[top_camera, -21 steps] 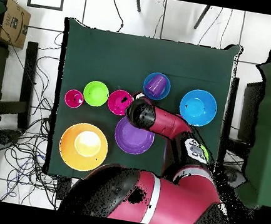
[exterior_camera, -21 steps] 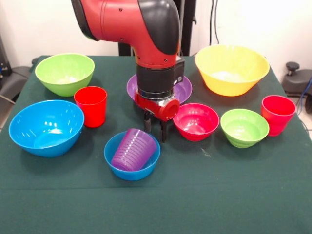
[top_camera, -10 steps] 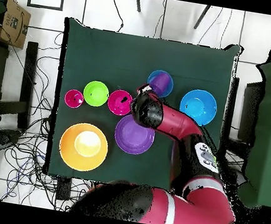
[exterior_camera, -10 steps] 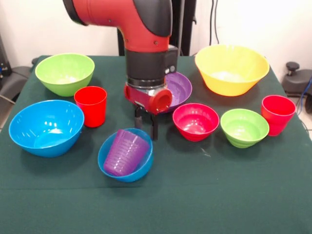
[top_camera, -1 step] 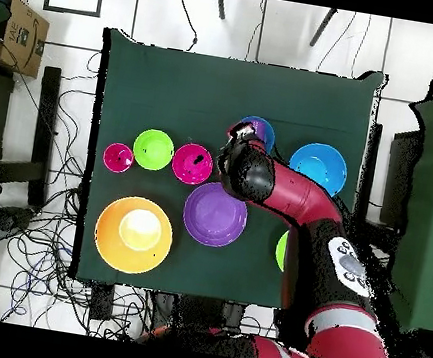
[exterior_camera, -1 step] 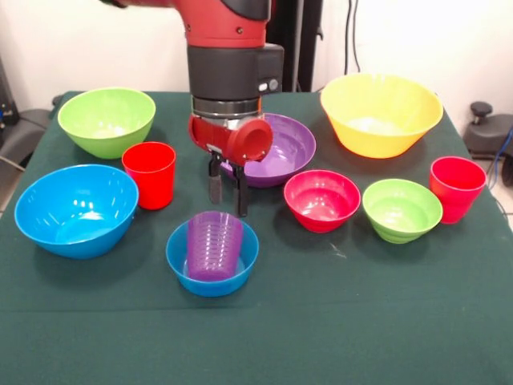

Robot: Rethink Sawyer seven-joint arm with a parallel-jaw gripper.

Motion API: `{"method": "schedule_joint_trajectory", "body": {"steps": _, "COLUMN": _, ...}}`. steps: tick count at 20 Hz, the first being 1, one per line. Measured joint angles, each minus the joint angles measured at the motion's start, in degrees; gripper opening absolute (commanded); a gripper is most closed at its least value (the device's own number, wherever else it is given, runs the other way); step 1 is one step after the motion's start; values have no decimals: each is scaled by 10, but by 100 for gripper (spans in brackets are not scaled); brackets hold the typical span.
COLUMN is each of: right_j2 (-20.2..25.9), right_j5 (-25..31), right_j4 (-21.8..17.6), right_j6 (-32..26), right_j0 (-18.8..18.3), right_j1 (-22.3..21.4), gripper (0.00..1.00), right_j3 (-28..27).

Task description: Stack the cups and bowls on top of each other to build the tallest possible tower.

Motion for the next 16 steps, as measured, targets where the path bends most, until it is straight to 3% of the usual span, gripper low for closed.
{"method": "schedule_joint_trajectory", "body": {"steps": 16, "right_j2": 6, "right_j5": 0, "right_j4": 6, "right_j6": 0, "right_j0": 1, "right_j1": -3, "gripper": 100, "right_j3": 1}}
